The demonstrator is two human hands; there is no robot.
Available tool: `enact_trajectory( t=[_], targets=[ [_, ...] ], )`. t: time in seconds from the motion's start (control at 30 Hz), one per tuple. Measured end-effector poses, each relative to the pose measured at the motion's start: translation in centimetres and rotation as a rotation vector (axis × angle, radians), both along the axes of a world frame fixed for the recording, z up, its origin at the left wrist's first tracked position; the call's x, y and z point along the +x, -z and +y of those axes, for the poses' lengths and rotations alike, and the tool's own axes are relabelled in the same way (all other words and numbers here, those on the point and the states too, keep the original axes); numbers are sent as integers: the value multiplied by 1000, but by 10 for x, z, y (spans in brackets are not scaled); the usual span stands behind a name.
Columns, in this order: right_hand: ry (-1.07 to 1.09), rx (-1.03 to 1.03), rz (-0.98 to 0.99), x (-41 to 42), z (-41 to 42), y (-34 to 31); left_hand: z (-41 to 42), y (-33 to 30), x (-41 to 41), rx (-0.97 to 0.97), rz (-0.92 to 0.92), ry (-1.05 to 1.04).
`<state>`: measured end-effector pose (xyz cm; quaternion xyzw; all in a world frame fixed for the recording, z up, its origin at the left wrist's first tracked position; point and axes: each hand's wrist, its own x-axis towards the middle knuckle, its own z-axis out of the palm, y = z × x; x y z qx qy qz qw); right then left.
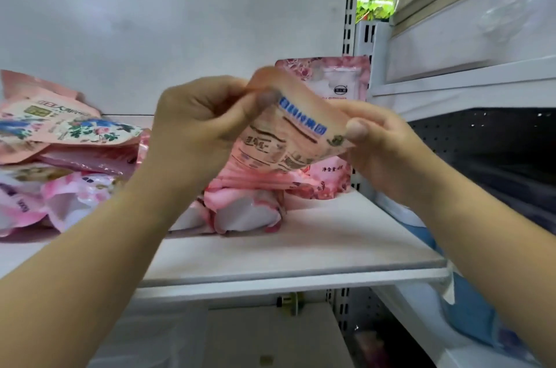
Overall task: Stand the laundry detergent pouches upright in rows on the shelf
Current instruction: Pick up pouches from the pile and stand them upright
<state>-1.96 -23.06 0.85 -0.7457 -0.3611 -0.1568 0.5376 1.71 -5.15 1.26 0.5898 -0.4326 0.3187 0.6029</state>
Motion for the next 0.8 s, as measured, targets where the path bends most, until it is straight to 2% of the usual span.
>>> enact_trajectory(
  t=[0.13, 0.2, 0.23, 0.27, 0.33, 0.4, 0.47, 0.53, 0.6, 0.7, 0.8],
  targets=[
    [79, 205, -56, 1, 8, -2, -31, -7, -2, -222, 276, 235],
    [233, 362, -57, 1, 3, -4, -43, -9, -2, -107, 355, 266],
    [325, 409, -73, 1, -3, -5, -44, -8, 2, 85, 309, 183],
    [427, 411, -93, 2, -11, -6, -43, -6, 7, 372, 209, 15],
    [624, 323, -65, 3, -25, -4, -34, 3, 21, 972, -29, -507],
    [651, 292, 41, 6, -34, 3, -27, 13, 34, 1314, -233, -817],
    [541, 229, 200, 9, -35, 14, -29, 15, 38, 1467, -254, -890],
    [451, 143, 396, 13, -32, 28, -36, 6, 41, 1498, -204, -896],
    [457, 180, 483, 17, -35, 40, -37, -4, 44, 1502, -204, -911],
    [680, 43, 345, 22, -44, 43, -25, -9, 59, 1355, -127, -879],
    [736, 99, 287, 31, -49, 44, -7, -16, 58, 1067, -29, -744]
  ],
)
